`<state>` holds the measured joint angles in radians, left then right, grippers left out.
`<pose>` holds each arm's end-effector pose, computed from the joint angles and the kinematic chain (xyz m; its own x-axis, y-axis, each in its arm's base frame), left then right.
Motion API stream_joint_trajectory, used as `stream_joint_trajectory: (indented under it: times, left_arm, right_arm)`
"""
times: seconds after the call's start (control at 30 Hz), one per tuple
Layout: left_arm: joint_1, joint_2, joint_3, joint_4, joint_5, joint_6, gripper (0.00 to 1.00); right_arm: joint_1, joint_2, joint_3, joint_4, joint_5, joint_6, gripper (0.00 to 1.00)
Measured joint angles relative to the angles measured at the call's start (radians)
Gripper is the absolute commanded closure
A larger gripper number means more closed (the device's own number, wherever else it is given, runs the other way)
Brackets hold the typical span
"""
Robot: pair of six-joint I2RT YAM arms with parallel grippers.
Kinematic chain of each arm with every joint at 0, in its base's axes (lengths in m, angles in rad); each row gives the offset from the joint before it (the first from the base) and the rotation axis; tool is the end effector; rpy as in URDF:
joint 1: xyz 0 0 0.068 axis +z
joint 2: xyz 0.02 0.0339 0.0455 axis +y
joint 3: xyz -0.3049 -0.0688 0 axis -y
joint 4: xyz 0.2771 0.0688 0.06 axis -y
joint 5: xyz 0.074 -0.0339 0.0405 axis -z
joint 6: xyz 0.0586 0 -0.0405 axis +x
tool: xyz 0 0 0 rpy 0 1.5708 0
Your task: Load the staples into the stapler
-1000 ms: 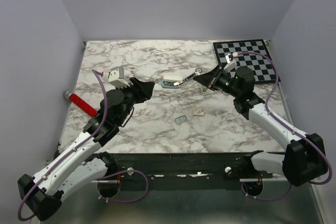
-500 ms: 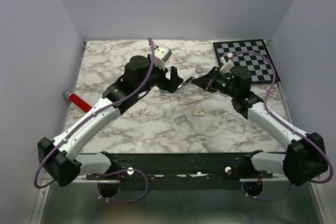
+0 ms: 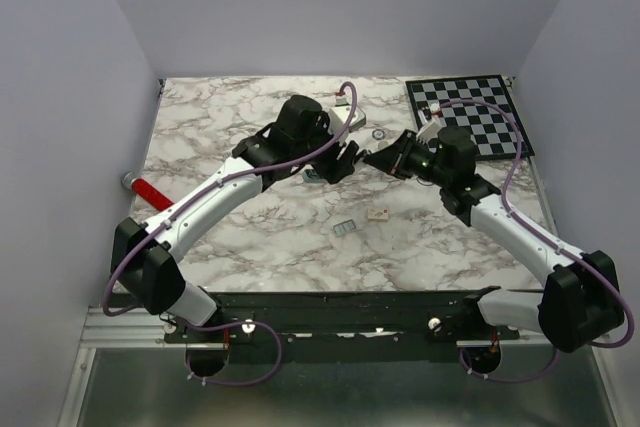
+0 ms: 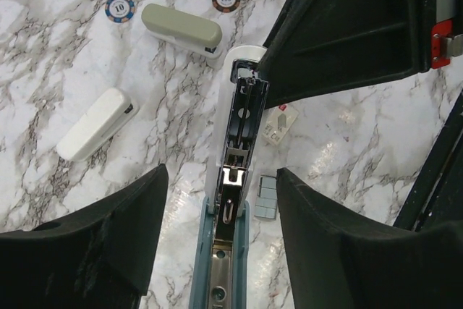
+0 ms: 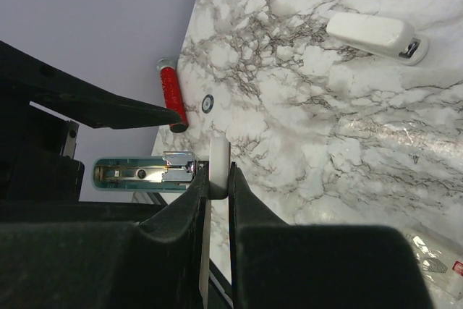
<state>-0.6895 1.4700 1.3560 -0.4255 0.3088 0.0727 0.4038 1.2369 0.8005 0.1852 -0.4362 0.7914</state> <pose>0.2841 -0.2573 0.3782 -0.3367 0.3673 -0.8670 0.8339 0.5440 -0.0934 0.2843 0.1484 0.3072 -0.6817 0.4099 -0.6061 -0.3522 0.5423 0.7628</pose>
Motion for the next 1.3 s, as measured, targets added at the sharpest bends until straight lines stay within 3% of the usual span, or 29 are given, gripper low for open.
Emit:
stream_joint_trajectory:
  times: [0.1, 0.47, 0.57, 0.9, 0.97, 1.0, 1.1, 1.3]
  left_arm:
    - [-0.001, 0.038, 0.029, -0.034, 0.006, 0.029, 0.41]
    - [-0.013, 0.097, 0.07, -0.111, 0.009, 0.105, 0.47]
    - [-0.018, 0.103, 0.071, -0.124, 0.01, 0.117, 0.53]
    - [-0.024, 0.105, 0.071, -0.138, 0.009, 0.142, 0.99]
    - [-0.024, 0.105, 0.071, -0.143, 0.008, 0.149, 1.0]
    - [-0.024, 0.105, 0.071, -0.145, 0.008, 0.153, 1.0]
    - [-0.026, 0.102, 0.064, -0.152, 0.001, 0.171, 1.0]
    - [-0.025, 0.069, -0.005, -0.221, -0.063, 0.207, 1.0]
  right_arm:
    - [0.002, 0.006, 0.0, 0.0, -0.001, 0.0, 0.99]
    - [0.003, 0.016, 0.001, 0.0, -0.004, 0.001, 0.99]
    - [0.003, 0.02, 0.001, 0.0, -0.006, 0.001, 0.99]
    - [0.01, 0.031, 0.002, -0.001, -0.008, 0.002, 0.98]
    - [0.01, 0.031, 0.002, -0.002, -0.012, 0.001, 0.87]
    - [0.01, 0.031, 0.002, -0.002, -0.014, 0.001, 0.73]
    - [0.011, 0.032, 0.002, -0.008, -0.023, -0.001, 0.48]
    - [0.013, 0.008, -0.014, -0.061, -0.002, -0.043, 0.29]
